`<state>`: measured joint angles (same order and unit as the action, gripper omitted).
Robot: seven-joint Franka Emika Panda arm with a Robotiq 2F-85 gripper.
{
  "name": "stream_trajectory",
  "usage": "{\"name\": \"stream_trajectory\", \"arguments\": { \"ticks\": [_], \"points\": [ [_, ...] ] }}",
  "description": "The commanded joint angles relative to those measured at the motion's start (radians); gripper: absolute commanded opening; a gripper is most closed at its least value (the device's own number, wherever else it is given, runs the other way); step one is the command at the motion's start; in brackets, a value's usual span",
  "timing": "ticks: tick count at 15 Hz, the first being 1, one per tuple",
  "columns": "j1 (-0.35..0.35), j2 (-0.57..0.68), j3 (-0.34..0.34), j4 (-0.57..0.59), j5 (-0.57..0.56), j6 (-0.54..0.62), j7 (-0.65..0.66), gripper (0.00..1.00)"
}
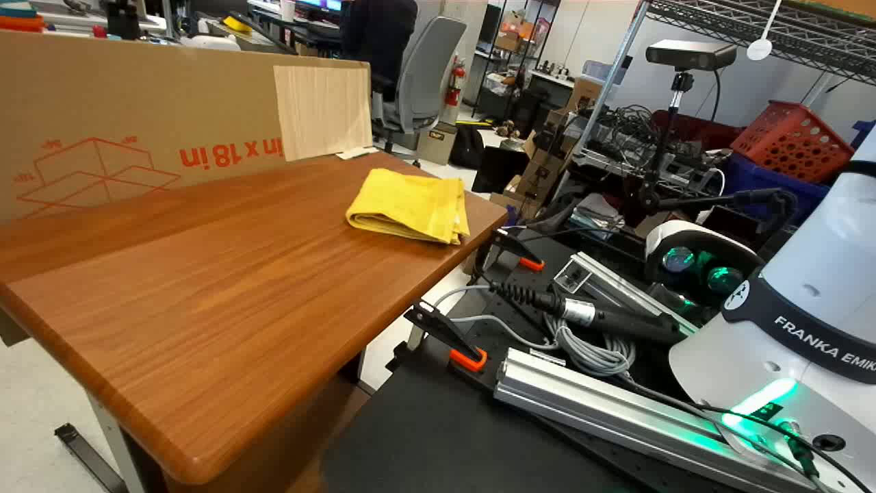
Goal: Use the yellow towel to wipe the table
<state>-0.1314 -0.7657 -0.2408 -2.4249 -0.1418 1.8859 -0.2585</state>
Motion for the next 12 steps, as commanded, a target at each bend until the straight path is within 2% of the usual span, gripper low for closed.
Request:
{"name": "stream_trajectory", "arguments": {
  "ticks": [1,7,9,12],
  "points": [
    [-0.001,0.001,0.001,0.002,0.001,-0.001,0.000,1.00],
    [0.006,0.019,0.007,0.015,0.016,0.000,0.016,1.00],
    [0.017,0.088,0.028,0.055,0.051,-0.002,0.076,1.00],
    [0.039,0.261,0.038,0.129,0.177,0.069,0.204,1.00]
  ]
}}
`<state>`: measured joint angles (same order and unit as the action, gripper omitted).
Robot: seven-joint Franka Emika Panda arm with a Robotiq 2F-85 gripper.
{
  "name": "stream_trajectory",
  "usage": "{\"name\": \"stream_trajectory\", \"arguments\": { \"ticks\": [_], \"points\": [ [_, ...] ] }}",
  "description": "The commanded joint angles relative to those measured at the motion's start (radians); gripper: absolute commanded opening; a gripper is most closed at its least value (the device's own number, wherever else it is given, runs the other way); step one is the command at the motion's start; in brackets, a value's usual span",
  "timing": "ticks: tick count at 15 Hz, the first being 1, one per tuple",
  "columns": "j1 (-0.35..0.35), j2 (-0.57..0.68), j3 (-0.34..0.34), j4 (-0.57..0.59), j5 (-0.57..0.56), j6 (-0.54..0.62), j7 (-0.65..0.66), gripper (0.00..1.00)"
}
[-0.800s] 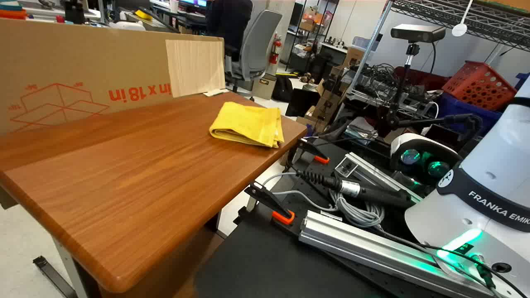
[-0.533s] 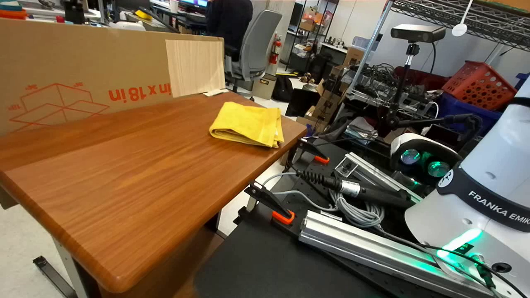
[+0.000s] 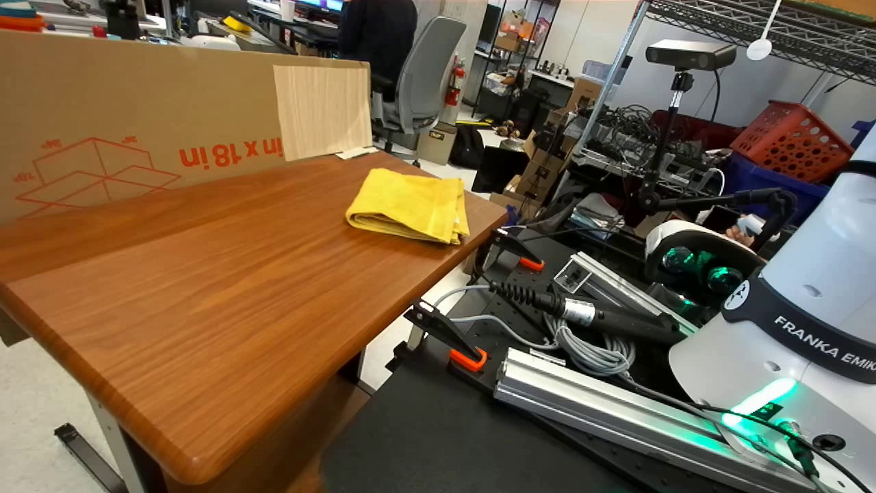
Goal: Use the yellow towel to wipe the table
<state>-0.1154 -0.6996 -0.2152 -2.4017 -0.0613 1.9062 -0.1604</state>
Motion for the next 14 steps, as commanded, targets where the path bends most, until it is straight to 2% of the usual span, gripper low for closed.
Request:
{"name": "stream_trajectory", "arguments": {
  "ticks": [1,6,7,9,10,12,14],
  "points": [
    [0.027,0.241,0.013,0.124,0.123,0.055,0.139,1.00],
    [0.055,0.549,0.001,0.269,0.162,0.070,0.272,1.00],
    [0.021,0.615,0.033,0.309,0.160,0.055,0.283,1.00],
    [0.014,0.730,0.041,0.400,0.130,0.007,0.327,1.00],
    [0.015,0.607,0.041,0.270,0.136,0.076,0.285,1.00],
    [0.015,0.704,0.042,0.337,0.133,0.067,0.304,1.00],
    [0.015,0.736,0.042,0.368,0.132,0.051,0.309,1.00]
  ]
}}
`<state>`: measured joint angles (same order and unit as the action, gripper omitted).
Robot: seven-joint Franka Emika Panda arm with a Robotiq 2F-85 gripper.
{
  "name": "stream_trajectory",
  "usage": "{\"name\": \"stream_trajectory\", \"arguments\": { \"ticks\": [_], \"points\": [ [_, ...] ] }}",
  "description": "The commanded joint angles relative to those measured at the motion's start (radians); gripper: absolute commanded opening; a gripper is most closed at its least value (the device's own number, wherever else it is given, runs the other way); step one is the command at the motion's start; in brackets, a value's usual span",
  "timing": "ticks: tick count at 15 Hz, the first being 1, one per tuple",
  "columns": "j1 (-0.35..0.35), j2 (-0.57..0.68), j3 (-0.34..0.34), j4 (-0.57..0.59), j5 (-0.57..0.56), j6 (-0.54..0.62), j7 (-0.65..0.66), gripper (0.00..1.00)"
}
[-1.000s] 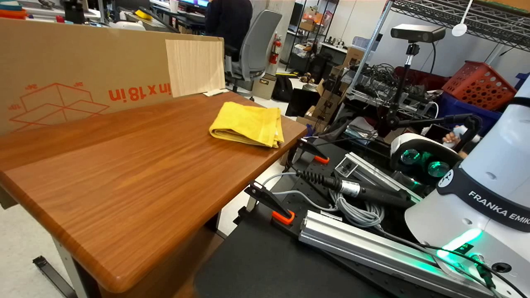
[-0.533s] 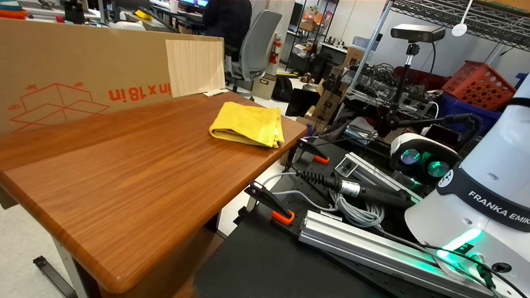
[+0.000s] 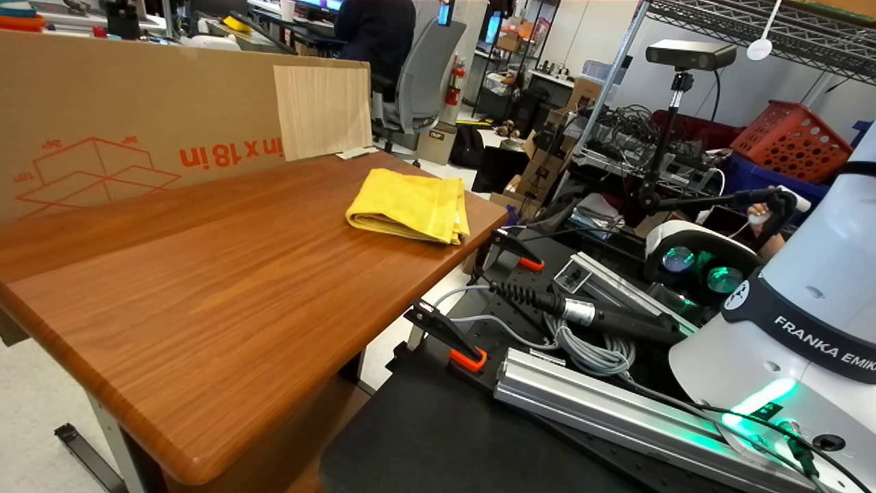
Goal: Use the yellow towel to wipe the table
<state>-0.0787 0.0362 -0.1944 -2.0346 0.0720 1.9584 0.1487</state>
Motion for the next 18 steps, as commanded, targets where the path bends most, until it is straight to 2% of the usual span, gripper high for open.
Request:
{"name": "stream_trajectory", "arguments": {
  "ticks": [1,3,8,11,14,18],
  "points": [
    [-0.022,0.000,0.021,0.007,-0.001,-0.007,0.001,1.00],
    [-0.020,0.009,0.024,-0.002,0.003,0.017,-0.012,1.00],
    [-0.005,0.120,0.050,0.025,-0.018,-0.021,0.016,1.00],
    [0.011,0.147,0.073,-0.032,-0.058,0.003,0.007,1.00],
    [0.038,0.160,0.086,-0.141,-0.175,0.093,0.041,1.00],
    [0.072,0.183,0.082,-0.289,-0.347,0.331,0.151,1.00]
  ]
}}
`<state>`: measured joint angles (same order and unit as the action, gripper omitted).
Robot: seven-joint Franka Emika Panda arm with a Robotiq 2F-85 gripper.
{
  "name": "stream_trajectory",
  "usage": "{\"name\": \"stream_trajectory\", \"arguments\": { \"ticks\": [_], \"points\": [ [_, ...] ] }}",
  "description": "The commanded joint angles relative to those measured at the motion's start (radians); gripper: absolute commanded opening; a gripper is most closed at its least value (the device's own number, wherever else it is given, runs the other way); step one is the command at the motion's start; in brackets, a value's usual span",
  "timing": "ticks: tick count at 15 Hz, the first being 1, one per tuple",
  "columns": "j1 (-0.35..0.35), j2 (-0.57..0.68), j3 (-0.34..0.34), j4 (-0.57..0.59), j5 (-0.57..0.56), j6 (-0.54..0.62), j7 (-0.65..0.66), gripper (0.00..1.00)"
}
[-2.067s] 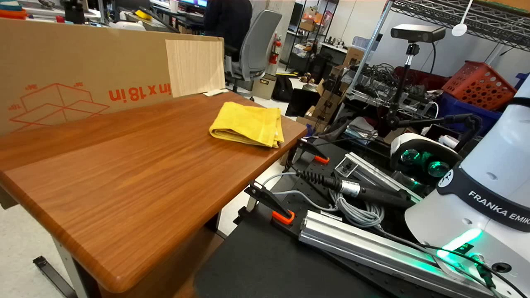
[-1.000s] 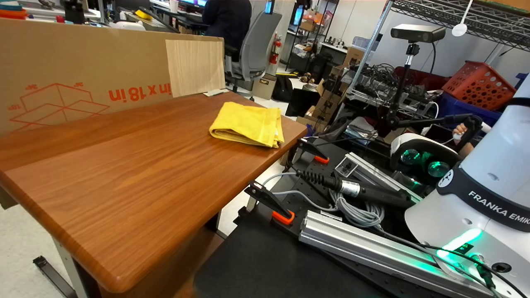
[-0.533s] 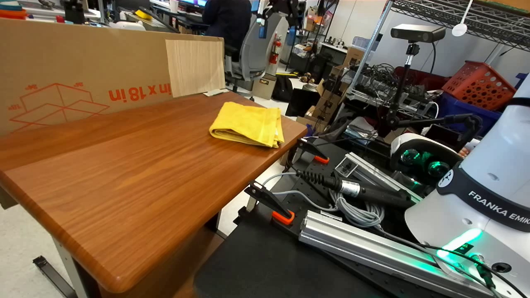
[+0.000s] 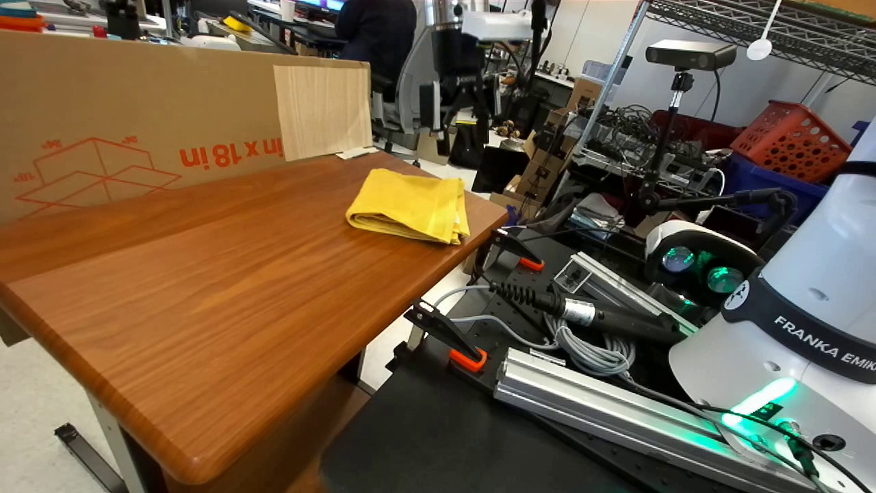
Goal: Use the yellow towel to wipe the table
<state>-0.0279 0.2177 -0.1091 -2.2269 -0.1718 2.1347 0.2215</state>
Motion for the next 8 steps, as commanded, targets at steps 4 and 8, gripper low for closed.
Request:
{"name": "stream_trajectory", "arguments": {
  "ticks": [4,8],
  "points": [
    [0.032,-0.009,-0.014,-0.226,-0.186,0.382,0.126,1.00],
    [0.024,-0.047,-0.009,-0.308,-0.159,0.490,0.085,1.00]
  ]
}}
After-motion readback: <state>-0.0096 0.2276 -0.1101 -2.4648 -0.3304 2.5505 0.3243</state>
